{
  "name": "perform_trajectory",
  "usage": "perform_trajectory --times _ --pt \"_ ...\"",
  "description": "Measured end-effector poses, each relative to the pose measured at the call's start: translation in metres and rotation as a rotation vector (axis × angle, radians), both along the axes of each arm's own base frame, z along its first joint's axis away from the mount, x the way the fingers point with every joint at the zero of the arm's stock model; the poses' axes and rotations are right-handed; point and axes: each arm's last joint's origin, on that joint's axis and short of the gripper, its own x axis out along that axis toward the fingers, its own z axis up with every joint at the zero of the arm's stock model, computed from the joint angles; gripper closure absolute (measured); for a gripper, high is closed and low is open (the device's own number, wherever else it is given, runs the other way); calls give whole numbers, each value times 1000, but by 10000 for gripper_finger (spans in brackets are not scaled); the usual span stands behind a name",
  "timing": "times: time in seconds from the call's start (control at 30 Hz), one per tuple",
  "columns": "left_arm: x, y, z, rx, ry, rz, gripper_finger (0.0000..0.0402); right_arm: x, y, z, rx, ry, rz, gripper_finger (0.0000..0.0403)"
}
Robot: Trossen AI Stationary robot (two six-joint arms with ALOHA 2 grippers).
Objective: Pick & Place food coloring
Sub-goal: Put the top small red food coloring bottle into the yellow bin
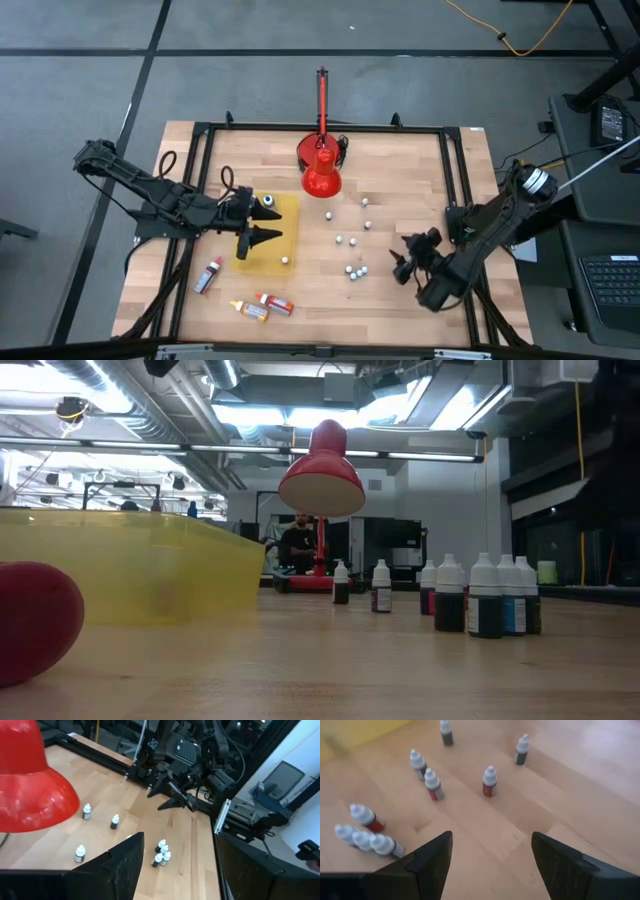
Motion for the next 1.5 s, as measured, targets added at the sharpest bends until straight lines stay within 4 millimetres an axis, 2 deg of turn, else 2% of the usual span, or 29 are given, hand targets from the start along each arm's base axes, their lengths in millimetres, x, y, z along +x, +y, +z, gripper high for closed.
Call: perform_trajectory --times 0.2,0.43,0.6,1.03,1.27,1.5 --pt "1 2 0 0 0 13 162 -6 -23 -23 9 -17 74 130" --pt "1 2 0 10 -3 0 162 7 -44 -48 10 -16 168 130" --pt "1 2 0 10 -3 6 162 11 -64 -59 -4 -28 140 130" --pt "1 2 0 22 0 3 162 33 -100 -61 -9 -69 211 130" --pt "1 2 0 28 4 2 162 38 -106 -62 -15 -68 270 130" --pt "1 3 0 54 4 1 162 44 -109 -73 -7 -50 296 130"
